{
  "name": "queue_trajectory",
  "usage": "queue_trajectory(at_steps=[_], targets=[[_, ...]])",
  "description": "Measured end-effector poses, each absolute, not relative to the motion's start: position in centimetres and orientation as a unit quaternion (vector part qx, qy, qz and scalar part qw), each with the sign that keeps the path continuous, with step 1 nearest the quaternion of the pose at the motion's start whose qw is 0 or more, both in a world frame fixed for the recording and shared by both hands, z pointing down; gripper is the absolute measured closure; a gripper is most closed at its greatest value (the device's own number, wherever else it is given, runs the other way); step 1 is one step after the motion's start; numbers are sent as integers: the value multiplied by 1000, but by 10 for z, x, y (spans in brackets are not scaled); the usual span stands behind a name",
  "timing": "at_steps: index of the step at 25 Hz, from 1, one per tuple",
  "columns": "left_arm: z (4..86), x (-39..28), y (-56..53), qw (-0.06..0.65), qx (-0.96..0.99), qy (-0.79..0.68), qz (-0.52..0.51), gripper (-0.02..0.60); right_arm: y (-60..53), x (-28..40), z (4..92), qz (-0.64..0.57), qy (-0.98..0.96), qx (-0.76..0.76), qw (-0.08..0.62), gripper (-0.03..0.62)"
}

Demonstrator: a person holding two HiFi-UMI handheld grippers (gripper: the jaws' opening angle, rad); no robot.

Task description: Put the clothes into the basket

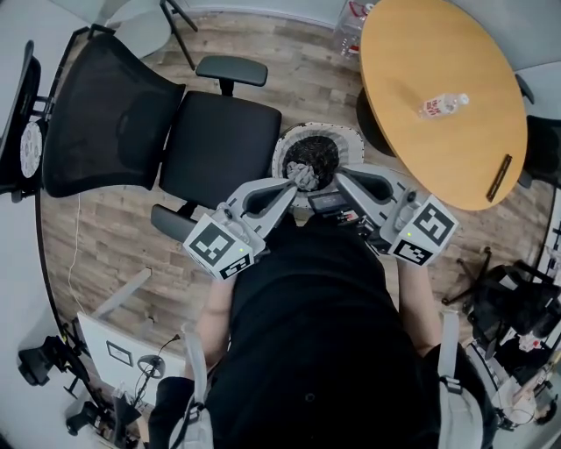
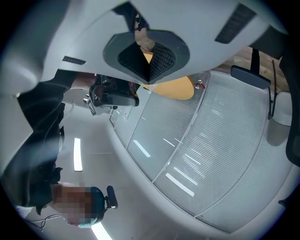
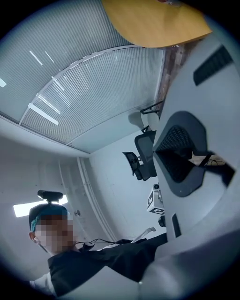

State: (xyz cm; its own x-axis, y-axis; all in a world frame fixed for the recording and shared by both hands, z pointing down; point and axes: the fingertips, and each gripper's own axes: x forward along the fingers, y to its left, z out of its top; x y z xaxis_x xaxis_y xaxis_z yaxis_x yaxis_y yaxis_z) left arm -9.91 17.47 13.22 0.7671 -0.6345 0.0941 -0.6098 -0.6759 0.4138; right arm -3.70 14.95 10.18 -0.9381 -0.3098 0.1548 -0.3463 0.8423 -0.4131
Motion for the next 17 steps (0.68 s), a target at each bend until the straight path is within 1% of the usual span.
queue_trajectory(at_steps=[17], targets=[[147, -99, 164, 227, 908, -350, -19, 571, 135, -38, 110, 200, -962, 168, 75, 579]])
